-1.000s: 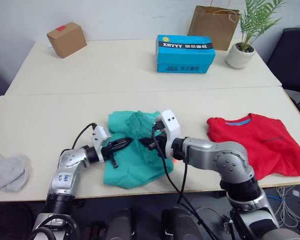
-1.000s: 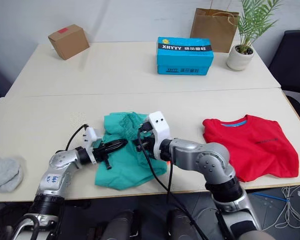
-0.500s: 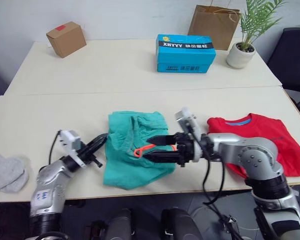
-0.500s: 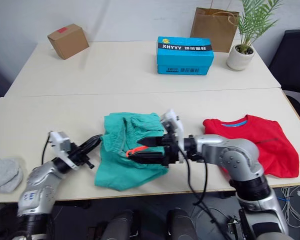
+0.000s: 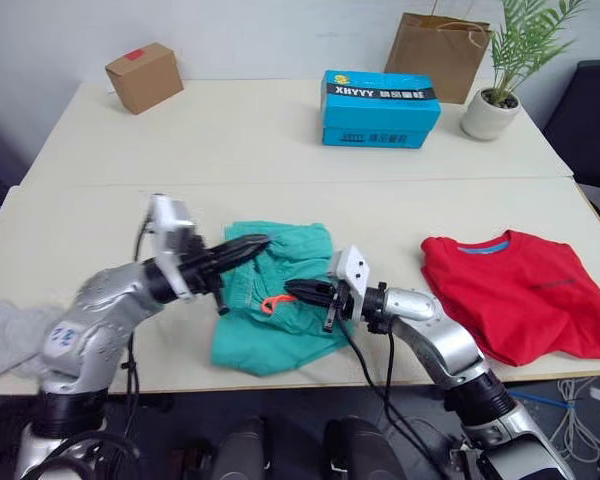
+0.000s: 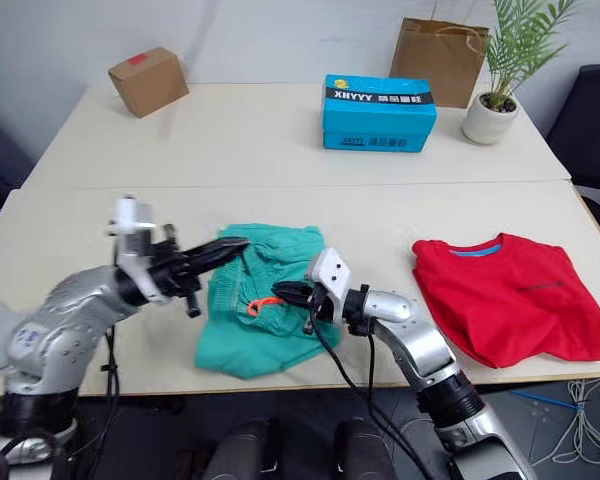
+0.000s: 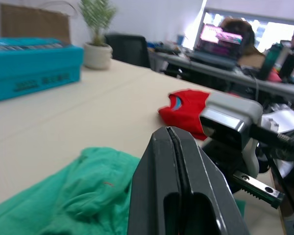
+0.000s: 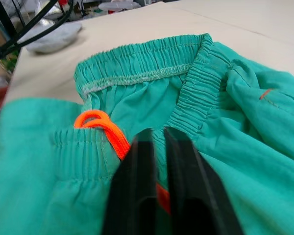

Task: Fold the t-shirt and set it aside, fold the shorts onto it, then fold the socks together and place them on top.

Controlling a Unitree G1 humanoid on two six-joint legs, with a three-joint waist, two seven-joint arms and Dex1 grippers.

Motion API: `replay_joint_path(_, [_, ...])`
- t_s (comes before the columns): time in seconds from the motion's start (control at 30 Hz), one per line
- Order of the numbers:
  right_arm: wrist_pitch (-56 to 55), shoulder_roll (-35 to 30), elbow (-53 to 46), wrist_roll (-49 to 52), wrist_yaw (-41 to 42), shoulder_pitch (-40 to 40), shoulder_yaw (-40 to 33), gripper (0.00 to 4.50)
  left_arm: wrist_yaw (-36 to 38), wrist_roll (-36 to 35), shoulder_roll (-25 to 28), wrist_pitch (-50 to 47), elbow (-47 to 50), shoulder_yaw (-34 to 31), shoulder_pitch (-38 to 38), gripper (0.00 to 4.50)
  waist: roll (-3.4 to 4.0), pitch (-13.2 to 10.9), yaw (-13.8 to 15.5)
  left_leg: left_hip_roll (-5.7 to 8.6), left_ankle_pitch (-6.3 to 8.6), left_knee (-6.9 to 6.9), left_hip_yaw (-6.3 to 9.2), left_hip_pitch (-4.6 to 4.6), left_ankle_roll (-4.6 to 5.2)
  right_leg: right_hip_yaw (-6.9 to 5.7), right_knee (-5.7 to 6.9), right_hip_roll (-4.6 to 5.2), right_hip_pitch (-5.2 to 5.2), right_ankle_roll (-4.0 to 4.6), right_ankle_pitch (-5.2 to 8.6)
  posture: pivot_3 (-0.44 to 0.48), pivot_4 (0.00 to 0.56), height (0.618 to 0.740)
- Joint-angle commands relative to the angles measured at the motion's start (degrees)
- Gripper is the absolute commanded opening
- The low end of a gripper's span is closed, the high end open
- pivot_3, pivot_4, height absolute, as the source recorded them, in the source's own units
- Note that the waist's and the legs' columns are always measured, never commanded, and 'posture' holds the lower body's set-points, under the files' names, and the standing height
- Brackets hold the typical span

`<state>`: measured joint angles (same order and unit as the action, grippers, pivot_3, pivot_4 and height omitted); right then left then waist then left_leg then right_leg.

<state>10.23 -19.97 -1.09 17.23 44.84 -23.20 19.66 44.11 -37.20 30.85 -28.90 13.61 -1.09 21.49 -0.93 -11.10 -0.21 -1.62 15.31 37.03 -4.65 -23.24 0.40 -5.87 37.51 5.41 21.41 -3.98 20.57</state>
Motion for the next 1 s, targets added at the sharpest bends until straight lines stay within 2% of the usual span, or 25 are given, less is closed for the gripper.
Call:
replay_joint_path(0.03, [-5.63, 0.82, 0.77, -3.27, 1.64, 1.49, 1.09, 0.04, -1.39, 10.7, -4.09, 7.09, -12.51, 6.21, 4.82, 0.0, 0.0, 0.0, 0.11, 0.0, -0.01, 0.0, 0.0, 0.01, -0.01, 0.0, 0.01, -0.01, 0.0, 0.0, 0.0, 0.0, 0.15, 0.74])
replay_joint_path(0.17, [-6.94, -0.58, -0.21, -4.16, 5.12, 4.24, 1.56, 0.04, -5.37, 18.74, -7.92, 13.54, -26.54, 7.28, 8.53, 0.0, -0.05, -0.03, -0.1, -0.03, -0.02, 0.02, -0.04, -0.01, -0.02, 0.01, 0.03, -0.04, 0.05, 0.0, 0.0, 0.0, 0.15, 0.74])
replay_joint_path(0.27, [-5.07, -2.46, -2.36, -2.95, 6.76, 6.8, 0.18, 0.04, -5.39, 19.6, -9.02, 16.02, -30.23, 5.81, 9.0, 0.0, -0.05, -0.03, 0.05, -0.06, -0.02, 0.03, -0.03, 0.0, -0.02, -0.01, 0.07, -0.05, 0.05, 0.0, 0.0, 0.0, 0.15, 0.74])
replay_joint_path(0.33, [-2.52, -4.78, -4.82, -1.54, 7.85, 9.19, -1.33, 0.04, -2.88, 19.69, -7.9, 17.01, -29.55, 5.73, 7.5, 0.0, -0.06, -0.03, 0.1, -0.05, -0.02, 0.07, -0.01, 0.01, -0.01, -0.01, 0.07, -0.01, 0.01, 0.0, 0.0, 0.0, 0.15, 0.74])
replay_joint_path(0.5, [5.36, -9.48, -16.33, 11.77, 13.93, 15.14, -6.8, 0.04, 7.57, 13.85, -7.91, 26.7, -23.93, 1.49, 3.65, 0.0, -0.05, -0.03, 0.02, -0.08, -0.01, 0.02, 0.0, 0.03, -0.01, -0.01, 0.02, 0.0, -0.01, 0.01, 0.0, 0.0, 0.15, 0.74])
replay_joint_path(0.53, [7.74, -8.65, -17.91, 15.0, 12.08, 15.47, -8.85, 0.04, 7.93, 12.62, -7.97, 26.9, -22.5, 0.23, 3.24, 0.0, -0.06, -0.04, 0.02, -0.09, -0.01, 0.04, 0.0, 0.03, -0.01, -0.01, 0.03, 0.0, 0.0, 0.01, 0.0, 0.0, 0.15, 0.74])
replay_joint_path(0.57, [14.63, -8.97, -19.77, 23.53, 8.97, 14.51, -12.58, 0.04, 8.87, 11.5, -6.83, 26.21, -20.11, -0.86, 2.33, 0.0, -0.07, -0.04, 0.02, -0.1, -0.01, 0.05, 0.02, 0.03, -0.01, -0.03, 0.03, 0.0, -0.01, 0.01, 0.0, 0.0, 0.15, 0.74])
replay_joint_path(0.6, [20.74, -10.29, -20.88, 30.96, 6.95, 13.07, -16.19, 0.2, 10.45, 10.22, -5.18, 25.1, -17.22, -1.68, 0.88, 0.0, -0.08, -0.06, 0.03, -0.11, -0.01, 0.06, 0.04, 0.03, -0.01, -0.03, 0.03, 0.0, -0.02, 0.02, 0.0, 0.0, 0.15, 0.74])
replay_joint_path(0.67, [28.9, -14.25, -20.74, 37.08, 6.77, 10.47, -19.91, 0.58, 12.31, 9.15, -3.24, 23.93, -14.02, -2.29, -1.11, 0.0, -0.05, -0.1, -0.18, -0.11, 0.0, 0.07, 0.06, 0.02, 0.01, -0.01, 0.04, 0.03, -0.03, 0.08, -0.04, 0.0, 0.15, 0.74])
replay_joint_path(0.77, [31.42, -18.91, -15.4, 34.1, 9.48, 6.27, -20.42, 1.52, 14.01, 8.4, -1.29, 23.95, -11.02, -3.05, -3.92, 0.0, -0.04, -0.1, 0.12, -0.08, 0.2, 0.05, 0.13, 0.13, 0.36, -0.06, -0.04, 0.1, -0.17, 0.09, -0.04, 0.0, 0.15, 0.74])
replay_joint_path(0.87, [37.95, -22.59, -6.7, 30.49, 11.33, -1.55, -16.88, 2.56, 15.62, 7.81, 0.57, 24.07, -6.96, -3.84, -6.86, 0.0, 0.0, -0.12, 0.09, -0.06, 0.23, 0.04, 0.18, 0.09, 0.41, -0.11, -0.11, 0.1, -0.19, 0.1, -0.03, 0.0, 0.15, 0.74])
replay_joint_path(1.0, [47.96, -20.96, 5.24, 27.65, 11.24, -12.42, -11.94, 3.85, 14.81, 8.29, 1.27, 23.44, -3.02, -3.99, -9.81, 0.0, 0.04, -0.15, -0.02, -0.05, 0.19, 0.06, 0.16, 0.02, 0.38, -0.11, -0.1, 0.1, -0.15, 0.1, -0.04, 0.0, 0.15, 0.74])
